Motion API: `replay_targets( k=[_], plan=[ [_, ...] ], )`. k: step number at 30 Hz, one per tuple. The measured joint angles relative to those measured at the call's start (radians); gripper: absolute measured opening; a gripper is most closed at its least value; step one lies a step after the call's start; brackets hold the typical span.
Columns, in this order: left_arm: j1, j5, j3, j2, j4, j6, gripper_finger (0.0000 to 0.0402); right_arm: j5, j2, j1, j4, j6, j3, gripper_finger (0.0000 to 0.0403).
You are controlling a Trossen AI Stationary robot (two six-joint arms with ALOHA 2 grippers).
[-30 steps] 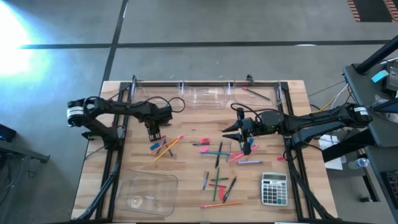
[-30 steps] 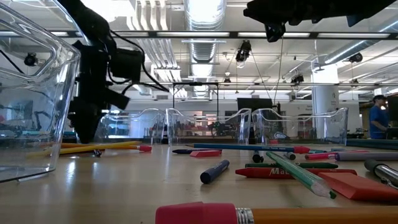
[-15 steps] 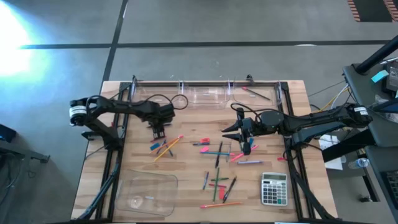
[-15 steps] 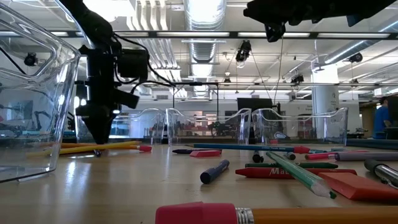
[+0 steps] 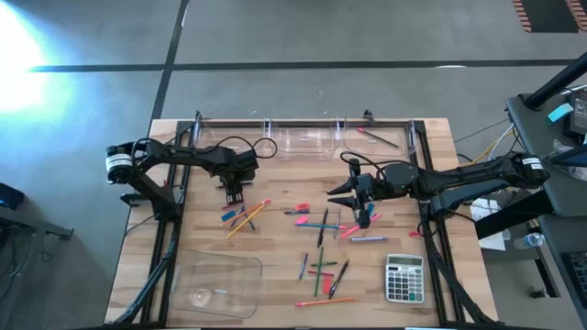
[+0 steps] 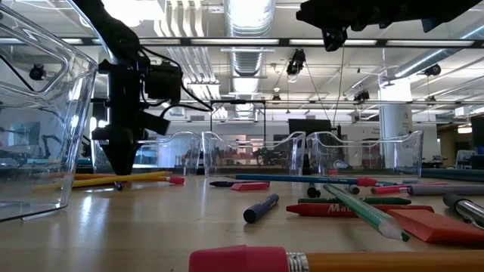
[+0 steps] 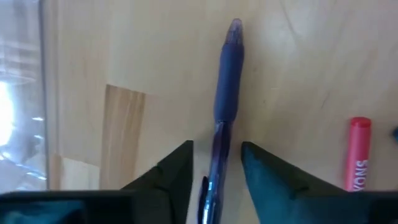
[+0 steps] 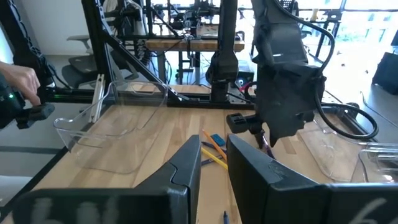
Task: Sort crayons/erasers/pens/pencils in bins
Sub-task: Put the blue pen into the top left transparent bin
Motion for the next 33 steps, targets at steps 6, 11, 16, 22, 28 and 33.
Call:
replay_targets(
  k=[6,11,16,22,28,33],
  plan=[
    [0.000,0.040,-0.001,0.001,-0.006,-0.006,0.0016,0.000,0.000,0.000,0.000,0.000,0.000,0.0068],
    [-0.004,0.045,0.012,-0.019,-0.032,-0.056,0.0016,0.000,0.000,0.000,0.000,0.001,0.000,0.0068],
    [-0.027,0.099,0.031,-0.071,-0.097,-0.078,0.0007,0.000,0.000,0.000,0.000,0.000,0.000,0.0068],
    [-0.070,0.107,0.054,-0.146,-0.124,-0.084,0.0007,0.000,0.000,0.000,0.000,0.000,0.000,0.0068],
    [-0.095,0.086,0.116,-0.220,-0.190,-0.083,0.0007,0.000,0.000,0.000,0.000,0.000,0.000,0.0068],
    [-0.091,-0.052,0.266,-0.247,-0.324,-0.002,0.0007,0.000,0.000,0.000,0.006,-0.001,0.000,0.0068]
  ],
)
